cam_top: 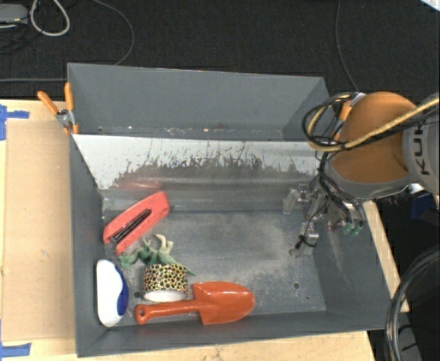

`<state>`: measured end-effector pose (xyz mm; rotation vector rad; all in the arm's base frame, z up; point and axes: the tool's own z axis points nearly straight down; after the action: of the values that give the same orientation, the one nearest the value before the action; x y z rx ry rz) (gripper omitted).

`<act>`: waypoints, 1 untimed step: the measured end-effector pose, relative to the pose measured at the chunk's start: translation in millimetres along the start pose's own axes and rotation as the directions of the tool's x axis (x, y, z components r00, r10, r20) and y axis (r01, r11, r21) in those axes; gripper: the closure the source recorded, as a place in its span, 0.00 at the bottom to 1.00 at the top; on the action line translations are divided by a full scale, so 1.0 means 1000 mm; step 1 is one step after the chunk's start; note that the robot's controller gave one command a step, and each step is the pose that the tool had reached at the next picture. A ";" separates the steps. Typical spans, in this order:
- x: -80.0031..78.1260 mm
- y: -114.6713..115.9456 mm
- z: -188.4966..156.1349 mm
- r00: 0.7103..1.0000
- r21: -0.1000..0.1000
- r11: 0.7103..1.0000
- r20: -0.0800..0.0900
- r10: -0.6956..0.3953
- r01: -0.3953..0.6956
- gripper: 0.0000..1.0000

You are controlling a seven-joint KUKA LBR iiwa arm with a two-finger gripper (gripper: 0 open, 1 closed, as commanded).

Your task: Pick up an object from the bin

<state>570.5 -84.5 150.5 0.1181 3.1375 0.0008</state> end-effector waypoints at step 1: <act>0.080 -0.020 0.073 1.000 -0.003 1.000 -0.016 0.010 -0.010 0.00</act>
Offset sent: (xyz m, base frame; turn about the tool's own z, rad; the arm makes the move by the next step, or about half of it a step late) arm 0.0040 -0.0175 -0.0175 0.2549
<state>489.6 -98.0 77.4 0.1343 3.1531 0.0064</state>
